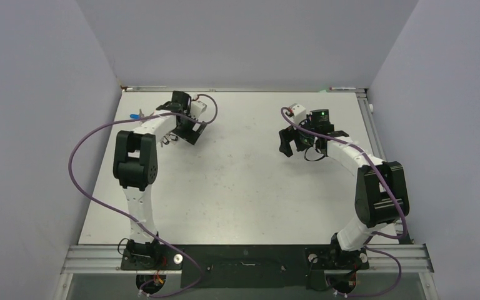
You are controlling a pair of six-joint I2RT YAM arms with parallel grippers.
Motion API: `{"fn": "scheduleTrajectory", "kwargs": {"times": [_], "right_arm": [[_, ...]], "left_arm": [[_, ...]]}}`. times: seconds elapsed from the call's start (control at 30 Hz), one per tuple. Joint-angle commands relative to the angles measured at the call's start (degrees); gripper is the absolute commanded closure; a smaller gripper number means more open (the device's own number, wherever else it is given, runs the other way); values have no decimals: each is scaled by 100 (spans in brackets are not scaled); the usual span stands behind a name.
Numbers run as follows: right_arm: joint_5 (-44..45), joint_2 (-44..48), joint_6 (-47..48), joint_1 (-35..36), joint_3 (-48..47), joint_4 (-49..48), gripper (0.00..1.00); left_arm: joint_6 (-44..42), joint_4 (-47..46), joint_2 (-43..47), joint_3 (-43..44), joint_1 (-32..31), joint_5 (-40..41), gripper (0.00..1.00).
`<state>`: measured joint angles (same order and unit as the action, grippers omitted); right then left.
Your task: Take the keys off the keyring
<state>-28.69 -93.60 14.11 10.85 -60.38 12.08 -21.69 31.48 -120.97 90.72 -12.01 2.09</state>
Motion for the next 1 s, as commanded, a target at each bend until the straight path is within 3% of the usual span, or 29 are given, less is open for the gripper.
{"fn": "scheduleTrajectory", "kwargs": {"times": [0.0,0.2,0.5,0.97], "right_arm": [[-145,15,-47,-39,-170,-118,10],[-172,5,-57,-43,-133,-98,10],[-182,111,-91,-91,-99,-37,10],[-315,103,-145,-206,-58,-96,10]], "left_arm": [[221,136,78,915,665,34,4],[35,94,-590,1887,1075,493,4],[-204,57,-1490,2827,1161,1053,4],[-507,-346,-1011,1398,939,1094,4]]}}
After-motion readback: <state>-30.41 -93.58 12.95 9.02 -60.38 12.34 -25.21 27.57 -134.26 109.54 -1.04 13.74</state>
